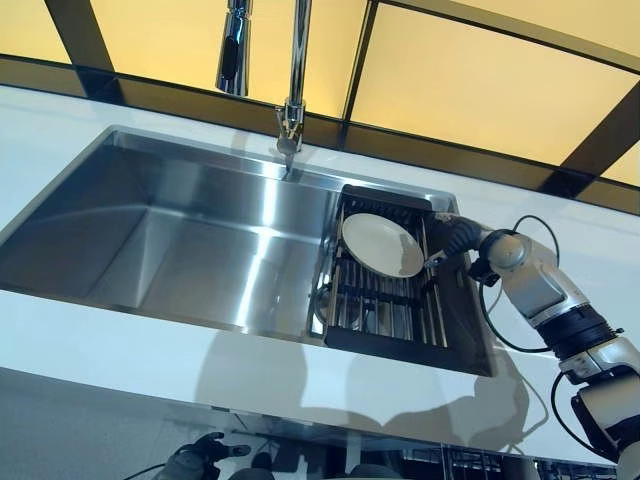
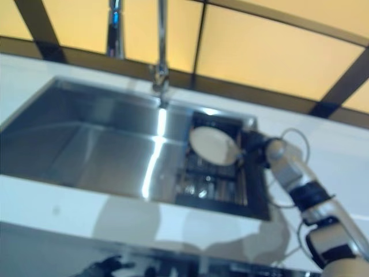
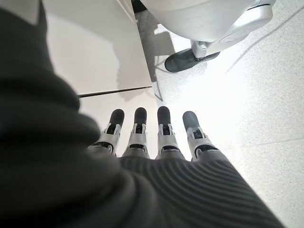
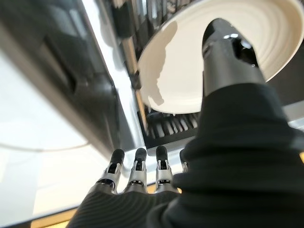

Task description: Take plates into dishwasher

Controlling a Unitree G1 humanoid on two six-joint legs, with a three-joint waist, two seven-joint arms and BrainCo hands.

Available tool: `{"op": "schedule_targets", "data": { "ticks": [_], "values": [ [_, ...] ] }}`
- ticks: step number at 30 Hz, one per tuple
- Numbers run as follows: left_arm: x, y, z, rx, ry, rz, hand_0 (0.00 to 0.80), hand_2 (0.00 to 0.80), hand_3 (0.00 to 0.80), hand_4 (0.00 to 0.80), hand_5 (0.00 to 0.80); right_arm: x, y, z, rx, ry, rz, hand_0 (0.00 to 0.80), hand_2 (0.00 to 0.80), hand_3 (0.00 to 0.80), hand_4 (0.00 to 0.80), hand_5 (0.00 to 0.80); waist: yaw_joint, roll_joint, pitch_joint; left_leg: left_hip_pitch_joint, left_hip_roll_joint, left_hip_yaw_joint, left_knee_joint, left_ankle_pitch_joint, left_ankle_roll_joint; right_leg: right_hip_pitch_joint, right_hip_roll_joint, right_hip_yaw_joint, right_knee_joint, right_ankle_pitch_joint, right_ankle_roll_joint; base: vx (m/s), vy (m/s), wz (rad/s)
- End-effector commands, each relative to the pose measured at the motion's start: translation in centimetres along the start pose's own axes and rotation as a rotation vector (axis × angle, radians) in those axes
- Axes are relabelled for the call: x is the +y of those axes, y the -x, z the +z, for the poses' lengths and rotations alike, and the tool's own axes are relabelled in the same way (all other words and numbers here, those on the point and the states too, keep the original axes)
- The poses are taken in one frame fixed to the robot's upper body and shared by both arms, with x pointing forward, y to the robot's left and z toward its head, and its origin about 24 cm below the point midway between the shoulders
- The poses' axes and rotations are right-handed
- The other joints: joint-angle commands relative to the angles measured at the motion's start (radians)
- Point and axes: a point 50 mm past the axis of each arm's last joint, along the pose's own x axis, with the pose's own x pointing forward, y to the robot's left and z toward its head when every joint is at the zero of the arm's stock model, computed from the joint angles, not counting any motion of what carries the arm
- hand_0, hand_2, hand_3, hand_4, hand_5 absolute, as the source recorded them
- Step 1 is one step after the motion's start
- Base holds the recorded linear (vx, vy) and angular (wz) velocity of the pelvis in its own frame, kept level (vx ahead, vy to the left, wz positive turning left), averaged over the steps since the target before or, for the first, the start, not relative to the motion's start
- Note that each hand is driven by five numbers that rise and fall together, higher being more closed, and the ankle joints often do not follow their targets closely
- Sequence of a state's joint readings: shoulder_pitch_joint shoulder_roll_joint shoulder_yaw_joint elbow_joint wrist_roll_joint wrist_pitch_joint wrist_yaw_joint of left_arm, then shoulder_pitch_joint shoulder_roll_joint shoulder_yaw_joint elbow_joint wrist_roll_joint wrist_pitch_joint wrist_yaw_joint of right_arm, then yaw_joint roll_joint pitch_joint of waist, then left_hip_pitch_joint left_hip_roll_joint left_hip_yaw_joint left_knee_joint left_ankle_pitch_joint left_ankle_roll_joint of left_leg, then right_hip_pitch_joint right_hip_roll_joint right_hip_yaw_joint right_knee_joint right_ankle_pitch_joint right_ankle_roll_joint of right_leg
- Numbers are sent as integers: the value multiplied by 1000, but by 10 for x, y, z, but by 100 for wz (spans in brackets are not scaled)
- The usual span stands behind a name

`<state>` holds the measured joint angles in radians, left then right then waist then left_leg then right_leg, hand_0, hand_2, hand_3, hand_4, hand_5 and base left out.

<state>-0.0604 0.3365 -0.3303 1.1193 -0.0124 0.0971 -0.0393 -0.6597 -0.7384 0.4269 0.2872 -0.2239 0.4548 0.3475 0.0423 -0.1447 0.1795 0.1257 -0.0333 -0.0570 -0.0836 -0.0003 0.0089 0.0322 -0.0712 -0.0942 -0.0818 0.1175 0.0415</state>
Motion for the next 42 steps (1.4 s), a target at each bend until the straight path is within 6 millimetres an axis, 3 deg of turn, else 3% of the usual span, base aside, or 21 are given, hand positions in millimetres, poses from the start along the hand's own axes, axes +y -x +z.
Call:
{"op": "schedule_targets", "data": {
  "ticks": [1, 9, 42],
  "values": [
    [4, -1, 9, -25, -65, 16, 0, 0, 0, 0, 0, -13, 4, 19, -71, 58, -81, 0, 0, 0, 0, 0, 27, 32, -14, -63, 11, 109, 48, -24, 39, -17, -26, 16, 132, -60, 74, 0, 0, 0],
    [3, -1, 14, -40, -78, 16, 0, 0, 0, 0, 0, 2, -1, 27, -87, 18, -73, 0, 0, 0, 0, 0, 32, 35, -3, -76, 12, 107, 53, -24, 38, -25, -27, 16, 130, -58, 74, 0, 0, 0],
    [-8, -3, 33, -77, -116, -18, 0, 0, 0, 0, 0, 22, -10, 63, -116, -30, -59, 0, 0, 0, 0, 0, 42, 54, 9, -99, 9, 94, 62, -17, 32, -36, -31, 14, 131, -65, 65, 0, 2, 1]
  ]
}}
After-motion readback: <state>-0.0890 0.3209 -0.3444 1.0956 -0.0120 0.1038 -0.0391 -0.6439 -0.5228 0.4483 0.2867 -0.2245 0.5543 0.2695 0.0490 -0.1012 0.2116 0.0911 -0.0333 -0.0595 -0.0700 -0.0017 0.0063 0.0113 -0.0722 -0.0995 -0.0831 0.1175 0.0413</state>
